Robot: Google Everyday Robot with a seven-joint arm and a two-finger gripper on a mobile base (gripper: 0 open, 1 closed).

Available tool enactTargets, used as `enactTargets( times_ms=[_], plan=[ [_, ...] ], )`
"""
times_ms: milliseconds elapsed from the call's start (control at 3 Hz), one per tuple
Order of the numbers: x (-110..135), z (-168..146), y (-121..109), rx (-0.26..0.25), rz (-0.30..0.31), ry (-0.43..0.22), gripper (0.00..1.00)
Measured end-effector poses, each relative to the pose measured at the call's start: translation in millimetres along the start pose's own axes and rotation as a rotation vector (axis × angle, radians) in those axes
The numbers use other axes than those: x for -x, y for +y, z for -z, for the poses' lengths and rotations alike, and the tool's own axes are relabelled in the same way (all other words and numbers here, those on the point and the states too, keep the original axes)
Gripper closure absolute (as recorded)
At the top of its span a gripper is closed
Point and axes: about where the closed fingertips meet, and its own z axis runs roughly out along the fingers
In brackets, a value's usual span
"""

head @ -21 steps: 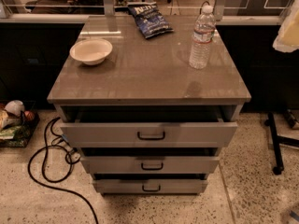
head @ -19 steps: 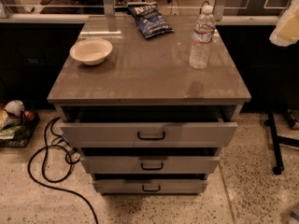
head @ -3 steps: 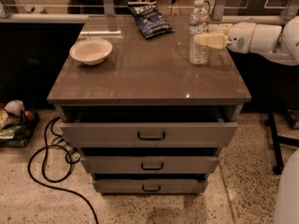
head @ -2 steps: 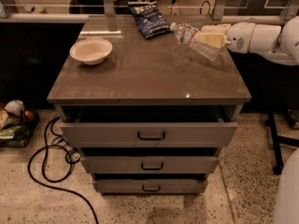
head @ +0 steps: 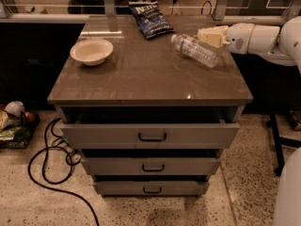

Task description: Place water bottle into paper bowl

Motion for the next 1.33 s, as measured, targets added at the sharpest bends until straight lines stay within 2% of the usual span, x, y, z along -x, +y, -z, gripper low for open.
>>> enactTargets(
  times_ms=[333, 667, 1333],
  plan=[
    [0, 0, 0, 0.000, 0.000, 0.000, 1.00],
    [0, -3, 1, 0.005, -0.001, 0.000, 0.88],
    [-1, -10, 4, 0.015, -0.003, 0.000, 0.41]
  ],
)
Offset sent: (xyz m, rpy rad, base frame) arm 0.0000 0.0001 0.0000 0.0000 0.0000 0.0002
